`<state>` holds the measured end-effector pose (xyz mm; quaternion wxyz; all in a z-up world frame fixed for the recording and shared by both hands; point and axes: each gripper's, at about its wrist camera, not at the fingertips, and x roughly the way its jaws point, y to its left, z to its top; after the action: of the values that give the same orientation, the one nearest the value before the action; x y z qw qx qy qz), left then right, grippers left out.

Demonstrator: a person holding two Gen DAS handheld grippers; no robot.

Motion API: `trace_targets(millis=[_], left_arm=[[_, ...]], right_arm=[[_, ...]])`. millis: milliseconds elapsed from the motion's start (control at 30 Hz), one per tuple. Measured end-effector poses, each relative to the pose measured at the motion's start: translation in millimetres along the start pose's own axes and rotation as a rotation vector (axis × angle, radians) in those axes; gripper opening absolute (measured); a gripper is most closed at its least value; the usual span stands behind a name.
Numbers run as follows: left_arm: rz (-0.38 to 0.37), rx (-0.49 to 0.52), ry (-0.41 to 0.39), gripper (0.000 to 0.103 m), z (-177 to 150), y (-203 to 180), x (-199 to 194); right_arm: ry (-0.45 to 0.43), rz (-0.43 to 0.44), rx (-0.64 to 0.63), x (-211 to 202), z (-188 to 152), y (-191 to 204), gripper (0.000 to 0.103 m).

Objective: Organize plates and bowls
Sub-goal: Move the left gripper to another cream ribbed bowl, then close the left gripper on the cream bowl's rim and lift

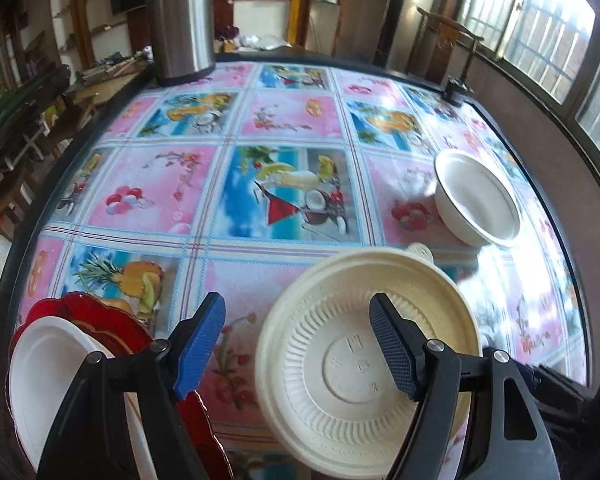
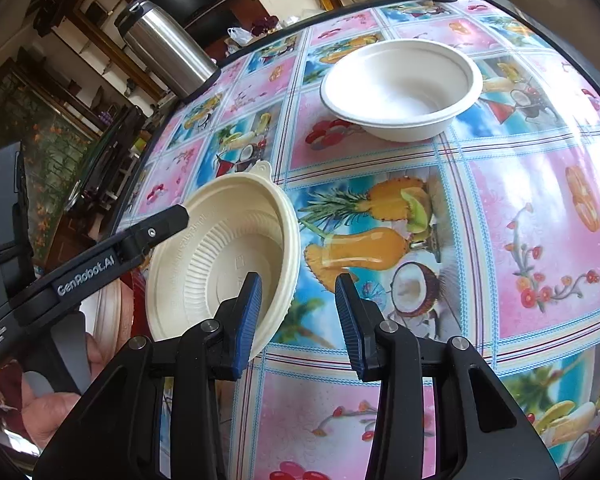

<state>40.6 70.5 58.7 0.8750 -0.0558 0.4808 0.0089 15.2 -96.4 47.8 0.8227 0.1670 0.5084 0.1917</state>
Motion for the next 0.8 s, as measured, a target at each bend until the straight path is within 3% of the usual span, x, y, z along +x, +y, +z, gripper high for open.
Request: trace_targets(millis=[300,367,433,500,600,800], left_arm=[[0.021,0.075,0.118,0.075,-7,-7,23],[0.025,0.088,0.112,0.073,-9,-9,26],[0.034,0.101,0.112,0.044,-12,-11,28],[0.054,0.108,0.102,0.031,-12,-10,28],[0.040,0.090,0.104,0.022,-11,-5,26],[0.032,0.084,0.062,0.022,-14,-9,6]], right_arm=[[-0.024,0.003,-0.041,6,-1,6,0.037],[-0.045,-0.003,-0.070,6,-3,9,0.020],[-0.037,0.006,-0.079,11,-5,10,0.019],[-0.049,-0.018,-0.092,11,-5,11,0.019],[-0.056,-0.002,-0.079,8,-3,6,0.019],[-0.087,-0.005,-0.078,-6,-4,10,0.019]])
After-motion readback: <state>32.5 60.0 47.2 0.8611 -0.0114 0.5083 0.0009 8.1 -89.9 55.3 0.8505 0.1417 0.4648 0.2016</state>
